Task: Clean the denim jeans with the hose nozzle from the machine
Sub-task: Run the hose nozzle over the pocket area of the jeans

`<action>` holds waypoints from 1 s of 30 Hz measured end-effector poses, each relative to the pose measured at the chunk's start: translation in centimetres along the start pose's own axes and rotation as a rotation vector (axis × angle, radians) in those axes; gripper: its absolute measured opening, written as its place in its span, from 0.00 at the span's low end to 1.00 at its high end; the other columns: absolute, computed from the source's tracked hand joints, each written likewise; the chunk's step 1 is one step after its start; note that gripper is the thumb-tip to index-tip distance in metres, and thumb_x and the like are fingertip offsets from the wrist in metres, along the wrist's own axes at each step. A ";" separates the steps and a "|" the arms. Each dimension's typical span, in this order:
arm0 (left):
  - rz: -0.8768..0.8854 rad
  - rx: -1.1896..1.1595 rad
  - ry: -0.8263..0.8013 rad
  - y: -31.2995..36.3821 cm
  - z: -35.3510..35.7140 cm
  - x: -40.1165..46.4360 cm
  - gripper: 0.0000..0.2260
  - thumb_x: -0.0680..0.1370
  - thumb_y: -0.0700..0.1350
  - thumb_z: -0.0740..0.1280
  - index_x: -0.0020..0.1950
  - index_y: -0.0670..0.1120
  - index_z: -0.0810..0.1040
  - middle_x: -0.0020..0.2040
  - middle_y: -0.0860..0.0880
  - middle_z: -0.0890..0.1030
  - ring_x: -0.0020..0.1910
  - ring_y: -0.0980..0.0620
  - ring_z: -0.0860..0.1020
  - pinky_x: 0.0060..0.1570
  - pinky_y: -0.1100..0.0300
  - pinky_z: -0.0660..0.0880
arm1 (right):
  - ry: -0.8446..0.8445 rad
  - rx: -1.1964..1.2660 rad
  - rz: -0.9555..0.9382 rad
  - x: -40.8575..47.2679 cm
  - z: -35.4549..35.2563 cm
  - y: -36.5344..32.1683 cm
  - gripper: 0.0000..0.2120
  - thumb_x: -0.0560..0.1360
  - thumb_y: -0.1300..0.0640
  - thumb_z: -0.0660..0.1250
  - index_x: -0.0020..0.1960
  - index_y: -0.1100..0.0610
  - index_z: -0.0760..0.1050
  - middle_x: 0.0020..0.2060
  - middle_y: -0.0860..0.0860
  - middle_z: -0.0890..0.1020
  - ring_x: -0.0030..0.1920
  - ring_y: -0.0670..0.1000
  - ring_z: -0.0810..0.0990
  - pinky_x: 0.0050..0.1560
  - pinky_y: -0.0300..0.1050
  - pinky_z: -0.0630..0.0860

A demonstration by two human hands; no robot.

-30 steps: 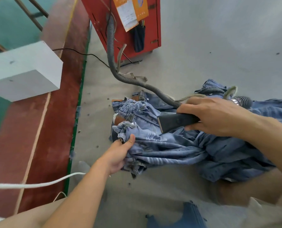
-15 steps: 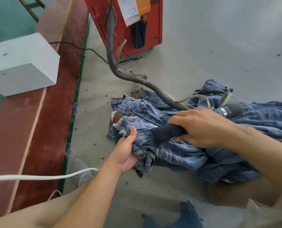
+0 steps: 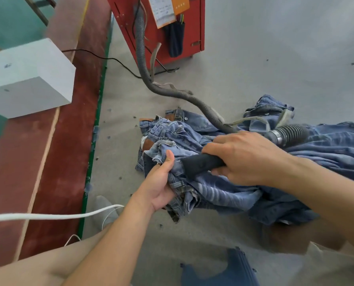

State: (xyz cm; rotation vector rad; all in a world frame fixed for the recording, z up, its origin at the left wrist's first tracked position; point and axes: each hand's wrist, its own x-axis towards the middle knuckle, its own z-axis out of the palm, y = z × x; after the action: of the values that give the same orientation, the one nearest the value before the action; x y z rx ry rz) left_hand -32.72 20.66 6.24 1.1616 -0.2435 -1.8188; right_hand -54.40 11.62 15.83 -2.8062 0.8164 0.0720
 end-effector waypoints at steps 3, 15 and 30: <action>0.010 0.005 0.000 0.1 -0.1 -0.1 0.30 0.83 0.61 0.60 0.74 0.38 0.73 0.70 0.35 0.77 0.69 0.36 0.77 0.65 0.40 0.77 | -0.025 0.200 0.160 0.4 -1.3 2.3 0.14 0.75 0.45 0.72 0.59 0.42 0.74 0.48 0.41 0.79 0.49 0.52 0.80 0.48 0.54 0.78; -0.035 0.048 -0.044 -0.1 -1.6 0.2 0.34 0.81 0.65 0.61 0.76 0.40 0.71 0.73 0.36 0.74 0.72 0.35 0.74 0.72 0.38 0.70 | -0.005 0.332 0.120 1.4 -1.3 2.3 0.14 0.75 0.48 0.74 0.59 0.41 0.76 0.49 0.41 0.81 0.48 0.49 0.79 0.49 0.53 0.77; -0.118 -0.097 -0.037 -0.8 -1.8 0.1 0.37 0.79 0.69 0.58 0.75 0.41 0.74 0.74 0.36 0.74 0.72 0.36 0.74 0.66 0.42 0.76 | -0.014 0.187 0.067 0.0 1.8 1.3 0.14 0.77 0.45 0.69 0.62 0.40 0.74 0.48 0.42 0.77 0.50 0.50 0.79 0.51 0.50 0.73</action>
State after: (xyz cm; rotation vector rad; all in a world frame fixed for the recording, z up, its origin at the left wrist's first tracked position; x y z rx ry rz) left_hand -31.75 21.56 4.76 1.0949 -0.1087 -1.9349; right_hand -55.05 10.94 13.80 -2.6013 0.8670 0.0244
